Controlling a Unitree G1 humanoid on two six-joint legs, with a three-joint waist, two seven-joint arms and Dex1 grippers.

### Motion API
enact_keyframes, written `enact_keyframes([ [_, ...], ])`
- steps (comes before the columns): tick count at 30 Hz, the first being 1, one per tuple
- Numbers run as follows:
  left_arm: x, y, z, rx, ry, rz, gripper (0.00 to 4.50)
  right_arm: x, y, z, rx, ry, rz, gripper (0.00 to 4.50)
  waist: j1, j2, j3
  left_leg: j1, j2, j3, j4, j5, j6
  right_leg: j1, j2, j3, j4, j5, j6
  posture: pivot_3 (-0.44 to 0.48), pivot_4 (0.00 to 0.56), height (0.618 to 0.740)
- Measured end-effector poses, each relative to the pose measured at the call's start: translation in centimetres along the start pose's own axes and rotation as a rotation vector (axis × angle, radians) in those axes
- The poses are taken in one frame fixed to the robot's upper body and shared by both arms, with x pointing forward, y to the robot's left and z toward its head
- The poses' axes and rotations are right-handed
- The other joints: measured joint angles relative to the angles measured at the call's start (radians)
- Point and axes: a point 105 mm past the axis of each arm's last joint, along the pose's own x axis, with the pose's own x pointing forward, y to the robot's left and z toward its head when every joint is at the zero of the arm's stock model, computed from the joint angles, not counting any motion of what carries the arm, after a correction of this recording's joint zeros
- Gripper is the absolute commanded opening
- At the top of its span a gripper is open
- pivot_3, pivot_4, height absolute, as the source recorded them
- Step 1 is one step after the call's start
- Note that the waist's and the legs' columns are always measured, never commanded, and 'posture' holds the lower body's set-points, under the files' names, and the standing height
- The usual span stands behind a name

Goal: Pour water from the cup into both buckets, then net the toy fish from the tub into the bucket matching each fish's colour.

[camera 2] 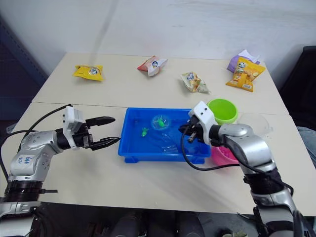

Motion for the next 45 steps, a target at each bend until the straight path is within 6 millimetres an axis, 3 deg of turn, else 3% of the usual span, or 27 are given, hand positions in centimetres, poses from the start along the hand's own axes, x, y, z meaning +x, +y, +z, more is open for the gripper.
enact_keyframes([
  [5,1.5,-0.2,1.0,0.014,-0.039,-0.056,4.48,-2.3,0.9,0.9,-0.024,-0.039,0.018,0.00,-0.004,0.000,0.000,0.000,0.000,0.000,0.000,0.000,0.000,0.000,0.000,0.000,-0.001,0.000,0.000,0.000,0.150,0.738],
  [15,5.6,-0.8,3.4,0.013,-0.144,-0.158,4.48,-8.4,0.1,1.1,-0.005,-0.071,-0.121,0.00,-0.002,0.000,0.000,0.000,0.000,0.001,0.000,0.000,0.000,0.001,0.001,0.001,-0.001,0.000,0.000,0.000,0.150,0.738],
  [22,6.9,-0.9,3.6,-0.013,-0.175,-0.185,4.48,-11.8,-1.8,0.8,-0.001,-0.101,-0.273,0.00,0.000,0.000,0.000,0.001,0.000,0.001,0.001,0.000,0.000,0.001,0.001,0.001,-0.001,0.000,0.001,0.000,0.150,0.738],
  [30,7.5,-1.1,3.2,-0.033,-0.182,-0.199,4.48,-15.3,-6.8,-0.2,-0.158,-0.034,-0.514,0.00,-0.002,0.000,0.000,0.001,0.000,0.002,0.001,0.001,-0.001,0.001,0.002,0.002,-0.001,0.000,0.001,0.000,0.150,0.738],
  [38,8.2,-1.6,3.2,-0.039,-0.205,-0.214,4.48,-14.7,-10.2,-3.4,-0.605,0.140,-0.622,0.00,-0.002,0.000,0.000,0.002,-0.001,0.003,0.001,0.001,-0.002,0.001,0.002,0.002,0.000,0.000,0.001,0.000,0.150,0.738],
  [45,8.2,-1.7,3.2,-0.037,-0.208,-0.215,4.48,-14.6,-10.9,-2.2,-1.143,0.232,-0.639,0.00,-0.003,0.000,0.000,0.002,0.000,0.003,0.001,0.002,-0.003,0.001,0.002,0.002,0.000,0.000,0.001,0.000,0.150,0.738],
])
